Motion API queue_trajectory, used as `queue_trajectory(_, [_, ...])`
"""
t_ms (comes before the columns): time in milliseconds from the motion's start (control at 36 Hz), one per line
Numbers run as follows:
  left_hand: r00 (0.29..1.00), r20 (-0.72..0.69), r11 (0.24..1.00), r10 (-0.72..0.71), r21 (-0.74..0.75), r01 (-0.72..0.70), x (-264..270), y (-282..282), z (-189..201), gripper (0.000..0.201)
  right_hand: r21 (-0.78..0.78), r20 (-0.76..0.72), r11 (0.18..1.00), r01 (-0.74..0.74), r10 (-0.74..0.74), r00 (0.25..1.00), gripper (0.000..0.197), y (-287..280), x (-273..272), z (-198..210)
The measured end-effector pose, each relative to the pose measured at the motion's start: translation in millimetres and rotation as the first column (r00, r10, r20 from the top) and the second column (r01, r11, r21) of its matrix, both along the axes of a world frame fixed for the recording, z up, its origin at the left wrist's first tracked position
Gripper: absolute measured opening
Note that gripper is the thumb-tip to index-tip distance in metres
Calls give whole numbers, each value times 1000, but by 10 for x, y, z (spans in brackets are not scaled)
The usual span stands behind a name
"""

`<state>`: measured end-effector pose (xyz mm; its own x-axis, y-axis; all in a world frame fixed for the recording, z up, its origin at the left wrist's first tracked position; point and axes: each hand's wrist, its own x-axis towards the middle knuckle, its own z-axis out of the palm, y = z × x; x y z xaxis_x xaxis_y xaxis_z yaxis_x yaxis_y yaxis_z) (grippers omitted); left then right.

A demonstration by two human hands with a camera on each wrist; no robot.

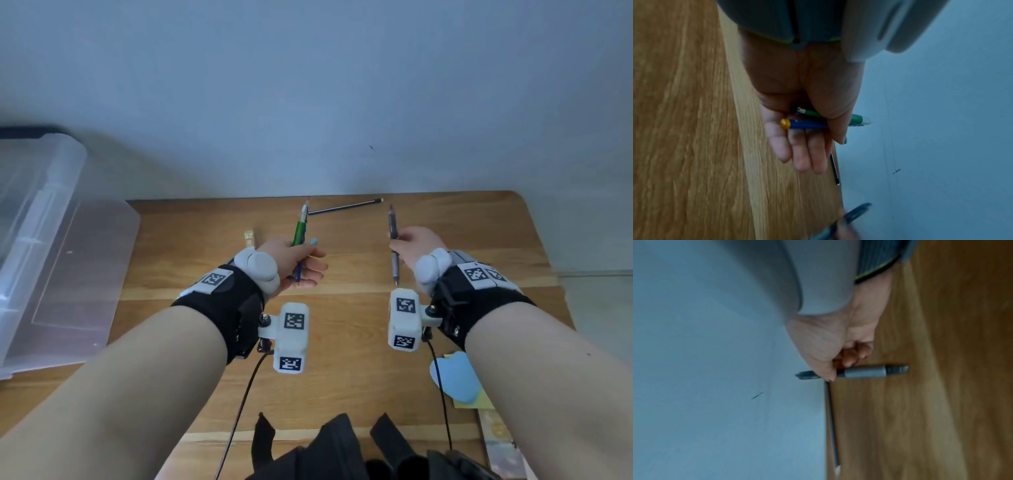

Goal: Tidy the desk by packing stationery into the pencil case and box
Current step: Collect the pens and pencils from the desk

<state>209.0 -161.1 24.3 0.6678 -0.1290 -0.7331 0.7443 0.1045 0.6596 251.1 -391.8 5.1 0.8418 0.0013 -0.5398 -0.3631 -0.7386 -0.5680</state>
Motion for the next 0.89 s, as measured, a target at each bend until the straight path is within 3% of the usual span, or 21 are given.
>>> queue_trajectory(111, [998,-16,997,-68,22,68,-67,-79,6,27,265,95,958,111,-140,986,3,166,-37,192])
queue_trajectory(250, [1000,-10,999,-29,-46,28,-105,-149,-21,29,371,255,927,46,-150,955,19,415,-150,310])
queue_trajectory(306, [999,-35,995,6,-100,-10,-131,-196,-18,32,300,323,952,-59,-43,945,18,498,-215,346])
queue_trajectory(389, [994,-88,982,64,-170,-78,-148,-254,-28,35,74,361,971,-226,185,914,10,563,-268,419])
queue_trajectory(472, [986,-118,970,119,-199,-141,-153,-266,-13,38,-95,280,925,-368,379,882,30,623,-317,439])
queue_trajectory(750, [960,-153,957,236,-135,-257,-95,-153,-7,38,-194,211,754,-627,657,724,60,711,-420,398])
queue_trajectory(833, [953,-171,955,249,-120,-271,-78,-166,-49,35,-272,165,652,-708,757,633,56,659,-432,435])
queue_trajectory(889, [956,-146,959,255,-89,-269,-80,-195,-125,29,-213,155,650,-729,760,632,50,607,-443,438])
